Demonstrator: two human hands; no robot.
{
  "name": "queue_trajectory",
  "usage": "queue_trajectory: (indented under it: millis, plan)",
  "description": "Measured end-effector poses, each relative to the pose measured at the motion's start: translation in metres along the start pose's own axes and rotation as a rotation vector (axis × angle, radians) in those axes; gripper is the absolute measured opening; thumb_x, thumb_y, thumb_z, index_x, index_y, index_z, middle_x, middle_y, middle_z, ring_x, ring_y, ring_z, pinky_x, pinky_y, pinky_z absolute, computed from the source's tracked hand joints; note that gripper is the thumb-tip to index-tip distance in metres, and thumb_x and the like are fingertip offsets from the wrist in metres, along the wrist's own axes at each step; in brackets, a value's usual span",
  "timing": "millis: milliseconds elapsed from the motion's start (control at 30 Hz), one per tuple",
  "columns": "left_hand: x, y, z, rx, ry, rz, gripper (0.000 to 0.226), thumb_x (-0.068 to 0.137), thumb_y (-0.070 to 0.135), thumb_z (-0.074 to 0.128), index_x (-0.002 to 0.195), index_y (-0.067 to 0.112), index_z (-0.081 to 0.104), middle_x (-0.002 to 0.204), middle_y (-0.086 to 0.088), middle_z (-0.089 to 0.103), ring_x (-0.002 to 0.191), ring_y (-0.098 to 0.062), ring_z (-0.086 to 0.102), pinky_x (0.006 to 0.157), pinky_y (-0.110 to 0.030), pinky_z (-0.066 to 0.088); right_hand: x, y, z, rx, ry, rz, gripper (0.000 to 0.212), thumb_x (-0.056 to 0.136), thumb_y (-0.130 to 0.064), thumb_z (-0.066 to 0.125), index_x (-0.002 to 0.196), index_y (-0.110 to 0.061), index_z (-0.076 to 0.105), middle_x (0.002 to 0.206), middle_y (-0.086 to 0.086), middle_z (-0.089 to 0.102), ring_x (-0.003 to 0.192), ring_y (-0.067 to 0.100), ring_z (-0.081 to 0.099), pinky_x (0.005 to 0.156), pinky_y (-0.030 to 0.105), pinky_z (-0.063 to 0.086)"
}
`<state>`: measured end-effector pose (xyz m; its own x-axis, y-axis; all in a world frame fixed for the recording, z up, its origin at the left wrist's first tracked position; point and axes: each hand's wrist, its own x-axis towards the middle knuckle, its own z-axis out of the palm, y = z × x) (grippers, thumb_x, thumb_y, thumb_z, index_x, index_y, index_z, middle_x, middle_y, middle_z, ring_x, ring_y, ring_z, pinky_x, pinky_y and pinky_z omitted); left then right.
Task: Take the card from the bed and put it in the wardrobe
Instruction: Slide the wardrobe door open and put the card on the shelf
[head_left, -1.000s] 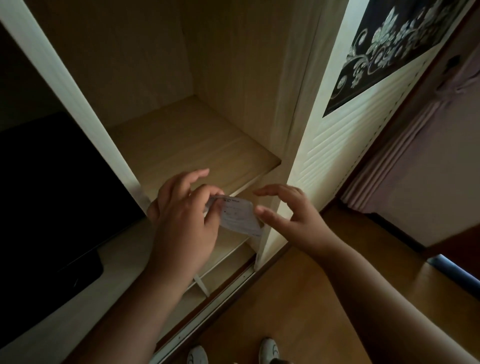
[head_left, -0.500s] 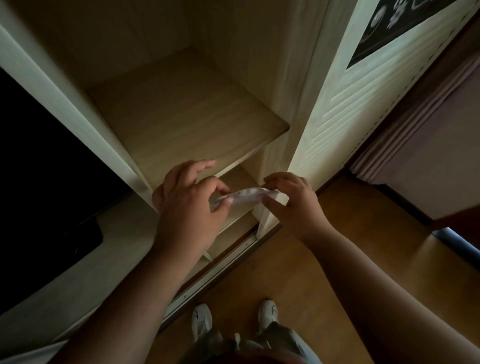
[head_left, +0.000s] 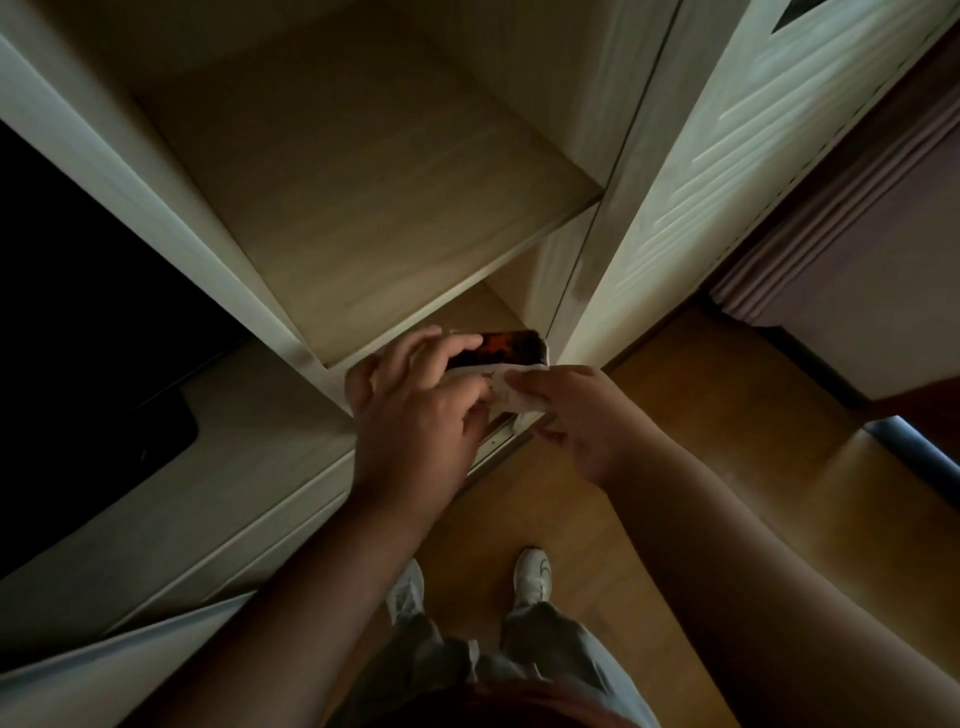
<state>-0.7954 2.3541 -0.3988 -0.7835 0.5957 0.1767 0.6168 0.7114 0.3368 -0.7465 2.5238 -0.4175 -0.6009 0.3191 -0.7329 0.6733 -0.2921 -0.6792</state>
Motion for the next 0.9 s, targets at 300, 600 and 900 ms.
queue_trajectory:
  millis: [300, 600, 900]
  plan:
    - [-0.024, -0.026, 0.035, -0.281, -0.258, -0.326, 0.059, 0.083, 0.055, 0.065, 0.138, 0.039, 0.049, 0.155, 0.008, 0.041, 0.144, -0.022, 0.032, 0.106, -0.059, 0.037, 0.032, 0.024, 0.006, -0.249, 0.069, -0.218, 0.016, 0.089, -0.02, 0.067, 0.103, -0.014, 0.073, 0.092, 0.008, 0.078, 0.084, 0.022, 0.077, 0.069, 0.032, 0.062]
    - [-0.016, -0.051, 0.046, -0.619, -0.239, -0.644, 0.049, 0.094, 0.047, 0.056, 0.143, 0.042, 0.047, 0.15, 0.01, 0.042, 0.138, -0.015, 0.043, 0.104, -0.046, 0.049, 0.122, 0.071, 0.049, -0.455, 0.285, -0.193, 0.03, 0.082, -0.042, 0.055, 0.102, -0.023, 0.067, 0.118, -0.004, 0.063, 0.115, 0.025, 0.06, 0.095, 0.047, 0.053]
    - [-0.005, -0.071, 0.081, -0.791, -0.185, -0.818, 0.035, 0.102, 0.044, 0.046, 0.136, 0.046, 0.053, 0.152, 0.012, 0.045, 0.118, 0.0, 0.053, 0.083, -0.018, 0.048, 0.195, 0.112, 0.103, -0.547, 0.222, -0.092, 0.048, 0.097, -0.036, 0.041, 0.135, -0.019, 0.065, 0.156, 0.001, 0.042, 0.146, 0.031, 0.03, 0.114, 0.049, 0.028]
